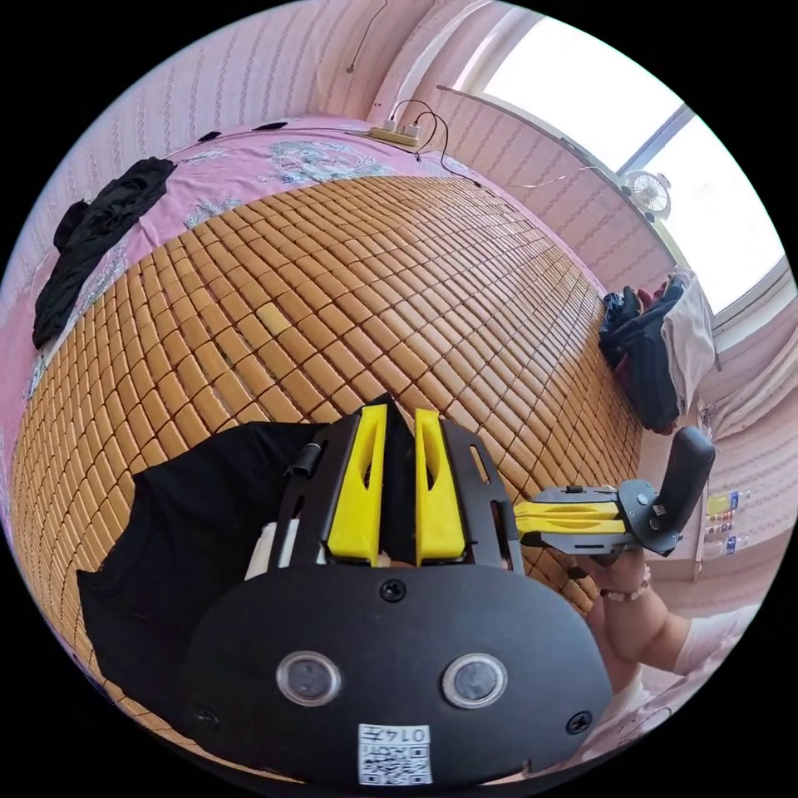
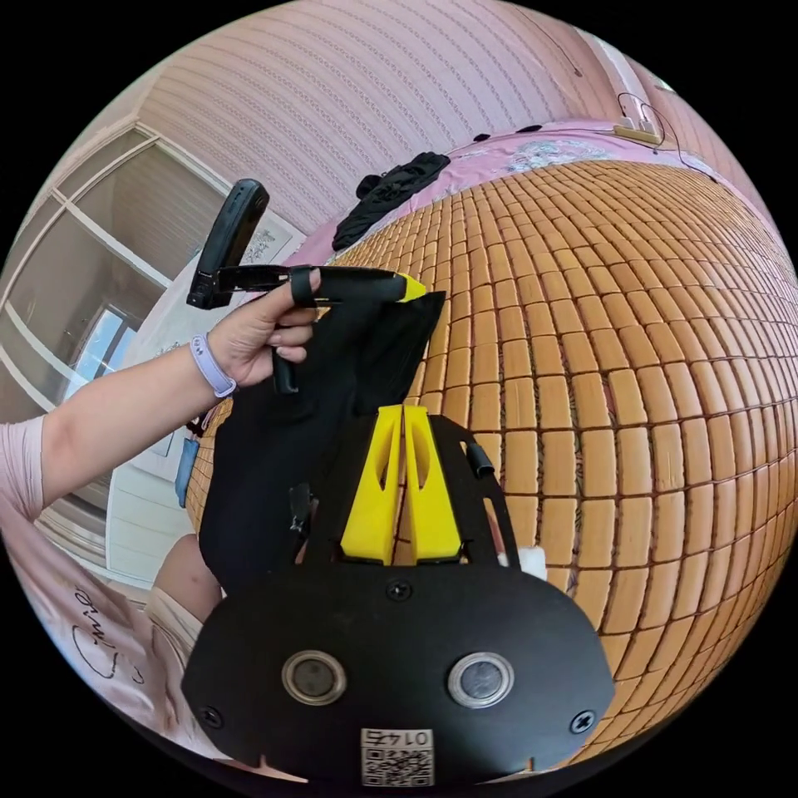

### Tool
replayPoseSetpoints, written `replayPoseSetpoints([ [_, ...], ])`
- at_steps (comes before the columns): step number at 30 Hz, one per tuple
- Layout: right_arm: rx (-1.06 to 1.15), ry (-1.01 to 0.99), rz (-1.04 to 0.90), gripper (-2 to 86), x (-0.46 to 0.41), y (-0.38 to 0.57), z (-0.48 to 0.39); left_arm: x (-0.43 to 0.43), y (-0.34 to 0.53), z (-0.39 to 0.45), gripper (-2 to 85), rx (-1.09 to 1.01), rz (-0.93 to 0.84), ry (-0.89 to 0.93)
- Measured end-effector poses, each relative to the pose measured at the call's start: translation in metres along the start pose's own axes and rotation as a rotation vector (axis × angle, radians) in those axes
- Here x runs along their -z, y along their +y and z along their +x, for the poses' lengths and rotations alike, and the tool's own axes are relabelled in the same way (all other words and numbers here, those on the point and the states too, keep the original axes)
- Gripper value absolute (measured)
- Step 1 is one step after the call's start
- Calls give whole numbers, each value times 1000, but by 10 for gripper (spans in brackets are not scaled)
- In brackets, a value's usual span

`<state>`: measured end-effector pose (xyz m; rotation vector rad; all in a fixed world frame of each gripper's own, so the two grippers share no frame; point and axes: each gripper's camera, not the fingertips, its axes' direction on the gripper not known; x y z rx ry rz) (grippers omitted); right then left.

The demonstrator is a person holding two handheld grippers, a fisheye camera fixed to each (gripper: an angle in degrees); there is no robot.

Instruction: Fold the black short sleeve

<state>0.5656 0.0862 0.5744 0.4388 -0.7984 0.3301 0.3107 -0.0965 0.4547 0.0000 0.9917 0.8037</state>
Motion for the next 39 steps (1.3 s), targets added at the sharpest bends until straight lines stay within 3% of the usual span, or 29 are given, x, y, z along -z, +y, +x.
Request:
replayPoseSetpoints([
  [5,62,7,17,0,-6,15,-18,80,44,-10,78,-39,183,-128],
  [9,169,132,-62,4,-16,28,-51,143,143,-33,72,21,239,-106],
  [13,221,166,-106,14,-14,51,-82,174,272,-51,64,135,110,-178],
  [16,217,200,-250,36,-30,94,-105,191,352,-56,64,250,13,-221],
  [21,209,348,-427,62,-66,166,-144,214,433,-61,64,382,0,-263],
  [27,253,138,-326,88,-108,167,-197,237,475,-90,64,549,184,-216],
  [30,312,7,-389,97,-152,150,-225,244,484,-106,64,591,246,-216],
  [39,687,-64,-387,92,-294,102,-342,256,501,-175,59,739,357,-153],
])
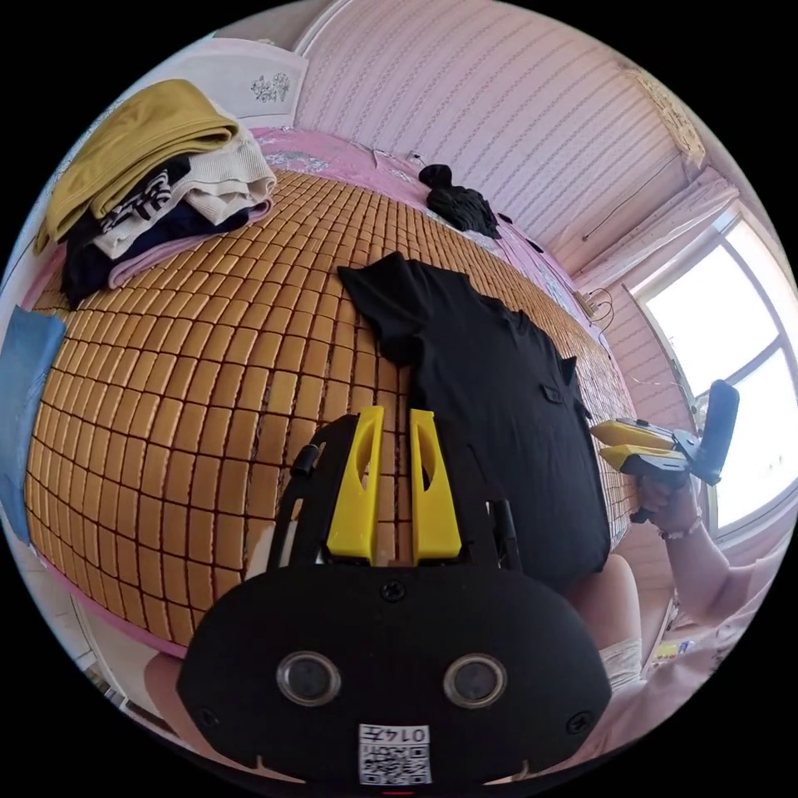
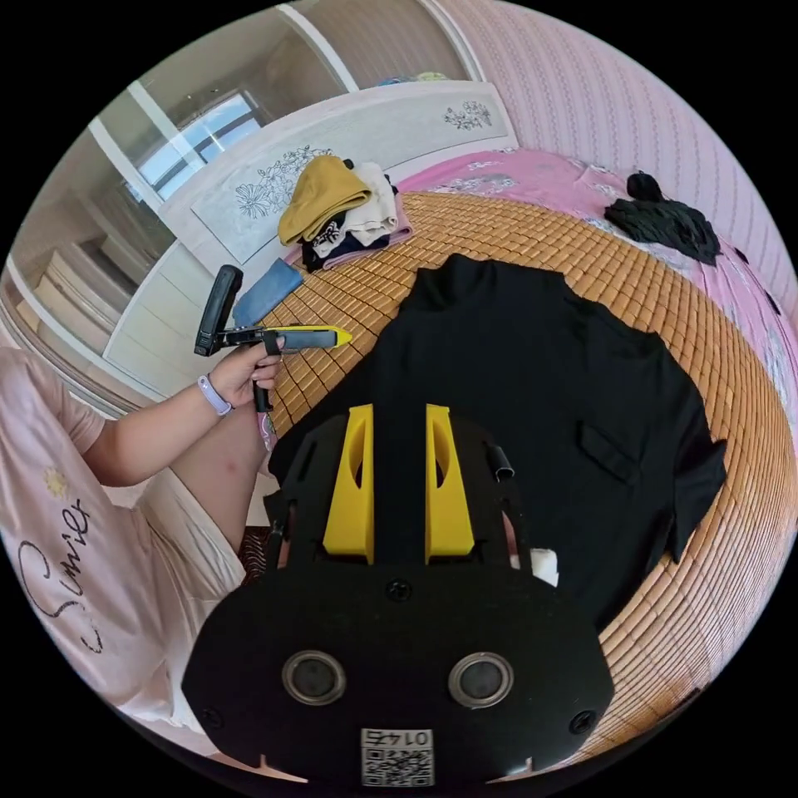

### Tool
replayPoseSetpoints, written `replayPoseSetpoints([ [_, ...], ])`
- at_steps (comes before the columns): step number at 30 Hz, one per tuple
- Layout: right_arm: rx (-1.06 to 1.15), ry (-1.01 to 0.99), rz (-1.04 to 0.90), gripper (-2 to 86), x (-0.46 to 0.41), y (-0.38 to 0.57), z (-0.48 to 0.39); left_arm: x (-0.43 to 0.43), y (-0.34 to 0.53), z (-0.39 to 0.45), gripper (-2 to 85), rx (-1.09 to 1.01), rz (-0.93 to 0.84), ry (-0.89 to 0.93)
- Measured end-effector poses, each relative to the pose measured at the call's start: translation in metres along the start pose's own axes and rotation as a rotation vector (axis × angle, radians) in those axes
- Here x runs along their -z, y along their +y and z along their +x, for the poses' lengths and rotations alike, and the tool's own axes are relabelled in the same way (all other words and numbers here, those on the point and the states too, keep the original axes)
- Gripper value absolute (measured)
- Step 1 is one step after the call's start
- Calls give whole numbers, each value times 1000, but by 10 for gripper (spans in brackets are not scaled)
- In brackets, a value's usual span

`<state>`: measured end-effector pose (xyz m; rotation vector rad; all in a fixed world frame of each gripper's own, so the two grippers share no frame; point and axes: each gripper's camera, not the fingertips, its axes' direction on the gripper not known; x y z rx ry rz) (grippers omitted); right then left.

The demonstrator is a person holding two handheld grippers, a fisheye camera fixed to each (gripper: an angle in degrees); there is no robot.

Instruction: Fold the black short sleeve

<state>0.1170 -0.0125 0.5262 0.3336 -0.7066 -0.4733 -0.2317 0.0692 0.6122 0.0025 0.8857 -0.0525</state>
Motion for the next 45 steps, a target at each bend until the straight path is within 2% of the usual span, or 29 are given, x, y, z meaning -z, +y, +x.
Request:
replayPoseSetpoints([
  [5,89,59,-63,68,-73,-81,-3,-4,-22,-26,59,81,51,84],
  [8,116,155,-127,63,-121,-123,-6,-6,-31,-32,62,92,69,59],
  [12,157,188,-207,78,-179,-167,-11,-13,-38,-42,67,97,47,41],
  [19,158,353,-221,125,-248,-204,-14,-17,-46,-44,57,39,9,-3],
  [23,126,345,-313,98,-281,-211,-2,-18,-46,-45,12,23,-3,15],
  [29,59,319,-273,32,-270,-209,27,-16,-42,-43,-9,-3,2,14],
  [31,22,248,-218,17,-253,-205,40,-12,-41,-41,-9,-6,19,17],
  [36,-187,0,175,11,-157,-158,95,18,-38,-17,1,-127,142,71],
  [39,-312,-3,325,17,-107,-105,131,30,-31,7,35,-277,151,147],
  [43,-360,22,299,48,-90,-50,169,21,-17,28,48,-368,81,123],
  [45,-406,34,147,91,-100,-36,187,12,-15,30,49,-360,36,105],
])
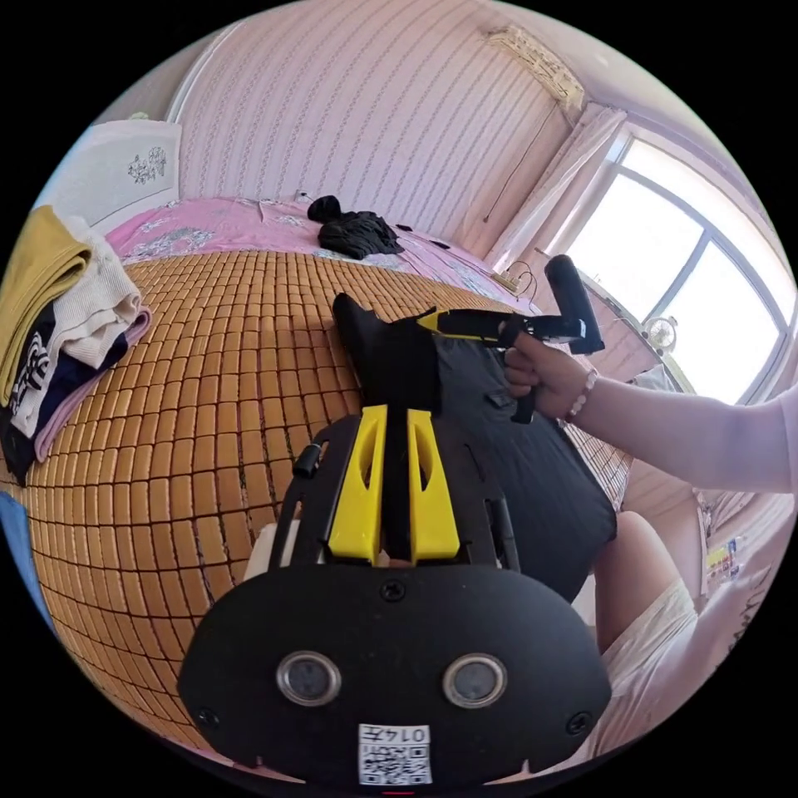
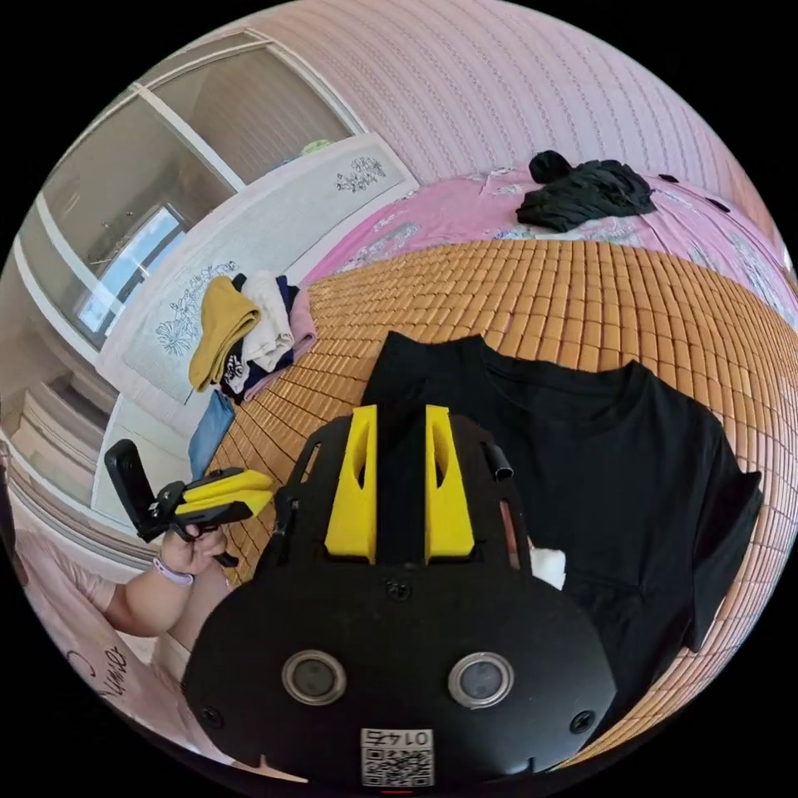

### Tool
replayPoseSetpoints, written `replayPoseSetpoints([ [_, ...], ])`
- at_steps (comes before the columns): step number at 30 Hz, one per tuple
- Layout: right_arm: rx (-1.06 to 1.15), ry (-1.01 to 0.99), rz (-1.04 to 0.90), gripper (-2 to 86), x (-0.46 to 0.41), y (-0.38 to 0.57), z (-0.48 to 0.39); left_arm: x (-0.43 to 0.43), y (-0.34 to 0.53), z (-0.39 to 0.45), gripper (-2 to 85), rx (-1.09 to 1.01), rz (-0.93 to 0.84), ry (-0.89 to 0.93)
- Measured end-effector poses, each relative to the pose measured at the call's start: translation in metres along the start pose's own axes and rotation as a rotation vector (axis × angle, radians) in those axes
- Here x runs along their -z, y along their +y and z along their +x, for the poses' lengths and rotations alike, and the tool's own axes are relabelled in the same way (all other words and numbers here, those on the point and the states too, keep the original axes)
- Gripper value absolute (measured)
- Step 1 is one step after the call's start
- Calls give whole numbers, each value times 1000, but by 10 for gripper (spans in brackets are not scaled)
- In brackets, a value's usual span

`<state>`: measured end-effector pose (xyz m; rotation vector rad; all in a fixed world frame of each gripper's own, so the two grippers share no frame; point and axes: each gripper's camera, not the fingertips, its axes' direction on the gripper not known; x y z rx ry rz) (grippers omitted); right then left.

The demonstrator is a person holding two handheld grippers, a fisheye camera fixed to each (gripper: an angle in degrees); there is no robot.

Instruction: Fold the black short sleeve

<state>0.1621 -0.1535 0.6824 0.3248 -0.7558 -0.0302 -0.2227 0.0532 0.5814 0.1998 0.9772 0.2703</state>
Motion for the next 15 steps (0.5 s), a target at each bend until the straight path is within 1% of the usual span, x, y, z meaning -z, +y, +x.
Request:
replayPoseSetpoints([
  [4,43,8,1,96,3,1,3,-12,-5,9,51,-13,-50,-42],
  [11,205,64,-47,96,-21,-52,-31,-48,-24,38,63,-140,-173,-86],
  [13,213,86,-66,97,-33,-71,-38,-66,-28,46,62,-159,-211,-134],
  [15,181,152,-87,93,-48,-93,-40,-80,-31,47,53,-153,-266,-149],
])
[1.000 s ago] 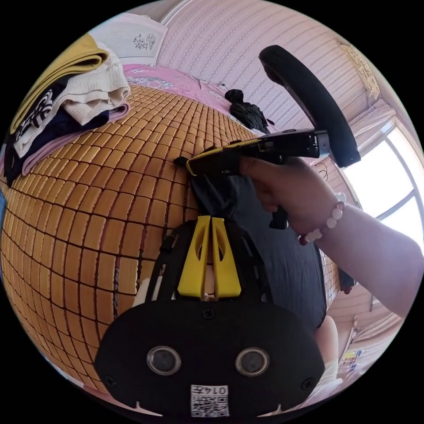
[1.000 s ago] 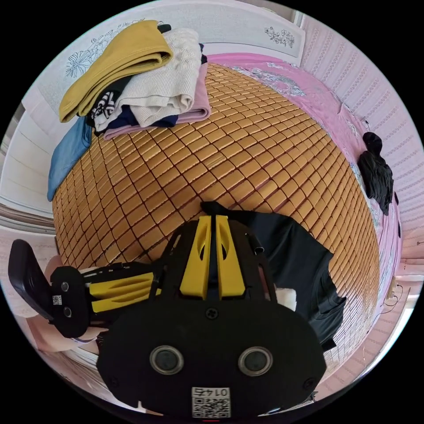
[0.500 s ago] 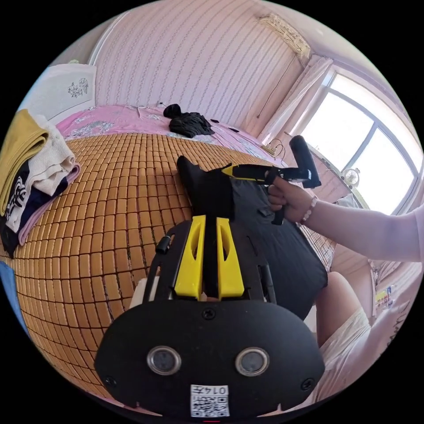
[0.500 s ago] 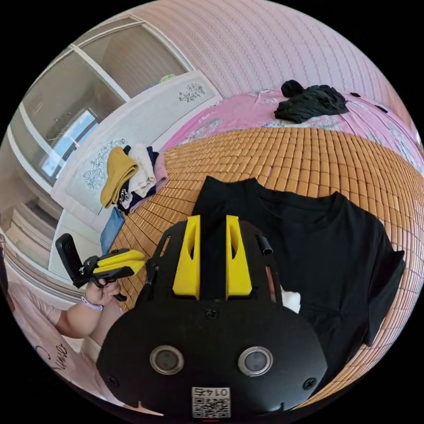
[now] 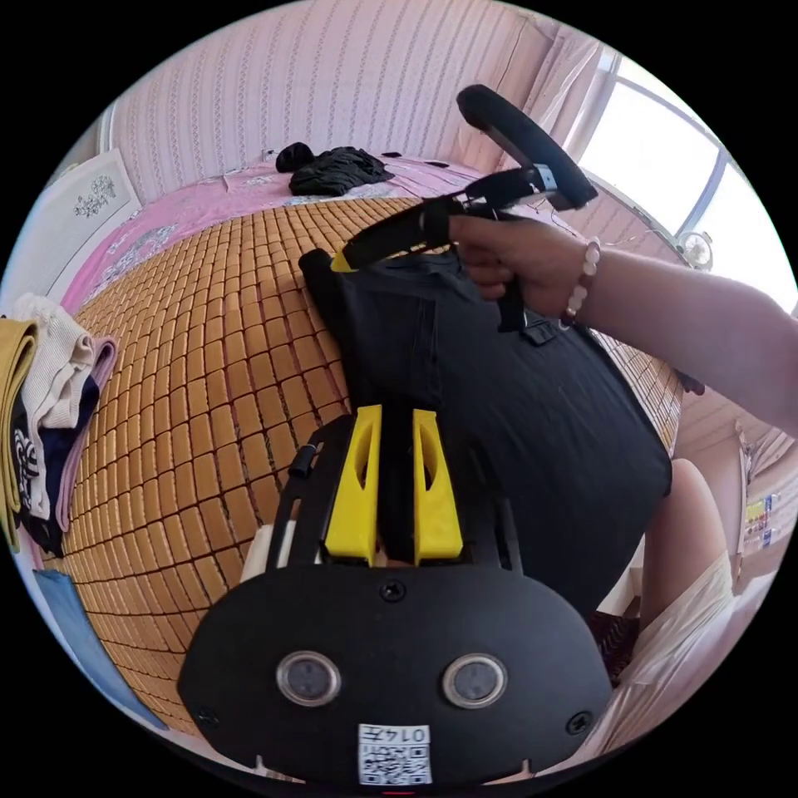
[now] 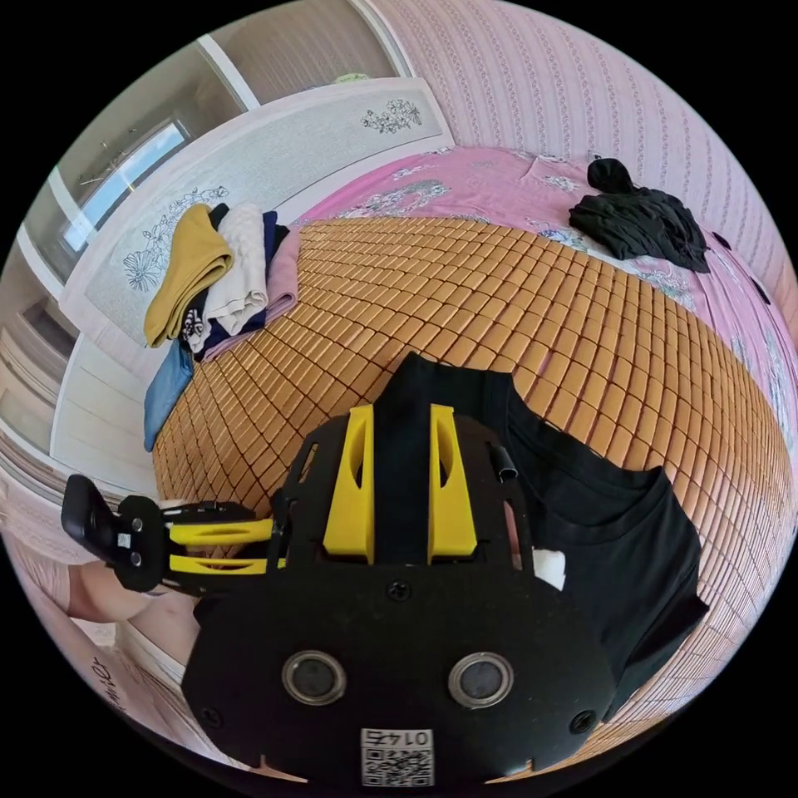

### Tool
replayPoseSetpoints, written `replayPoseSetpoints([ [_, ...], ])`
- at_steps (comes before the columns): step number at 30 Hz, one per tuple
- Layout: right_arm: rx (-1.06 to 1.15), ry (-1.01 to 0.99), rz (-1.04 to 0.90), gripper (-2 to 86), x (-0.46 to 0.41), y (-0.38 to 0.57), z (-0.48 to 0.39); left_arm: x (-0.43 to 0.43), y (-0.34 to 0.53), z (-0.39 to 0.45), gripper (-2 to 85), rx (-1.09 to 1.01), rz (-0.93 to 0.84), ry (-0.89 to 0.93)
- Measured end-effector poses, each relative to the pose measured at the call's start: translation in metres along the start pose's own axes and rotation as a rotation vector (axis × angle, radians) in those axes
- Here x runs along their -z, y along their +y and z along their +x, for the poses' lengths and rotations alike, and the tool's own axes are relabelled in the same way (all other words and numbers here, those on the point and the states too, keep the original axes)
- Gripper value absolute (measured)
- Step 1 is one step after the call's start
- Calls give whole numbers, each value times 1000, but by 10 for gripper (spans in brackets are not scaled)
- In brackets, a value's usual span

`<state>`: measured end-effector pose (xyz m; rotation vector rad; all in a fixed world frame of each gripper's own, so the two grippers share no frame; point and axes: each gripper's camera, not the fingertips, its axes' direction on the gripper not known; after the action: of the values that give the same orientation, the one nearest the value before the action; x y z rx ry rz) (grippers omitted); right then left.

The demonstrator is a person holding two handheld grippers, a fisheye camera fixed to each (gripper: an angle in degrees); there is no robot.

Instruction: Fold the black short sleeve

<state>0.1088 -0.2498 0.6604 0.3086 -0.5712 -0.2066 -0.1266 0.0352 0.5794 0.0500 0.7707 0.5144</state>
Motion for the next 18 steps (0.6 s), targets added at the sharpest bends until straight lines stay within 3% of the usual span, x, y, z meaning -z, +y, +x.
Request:
replayPoseSetpoints([
  [7,27,-29,-79,24,-7,-40,-8,11,-4,0,0,29,81,-38],
  [14,25,47,7,45,42,-31,-6,12,-1,-15,60,123,54,-13],
  [18,129,14,9,32,70,15,-17,18,-15,8,59,49,131,-1],
])
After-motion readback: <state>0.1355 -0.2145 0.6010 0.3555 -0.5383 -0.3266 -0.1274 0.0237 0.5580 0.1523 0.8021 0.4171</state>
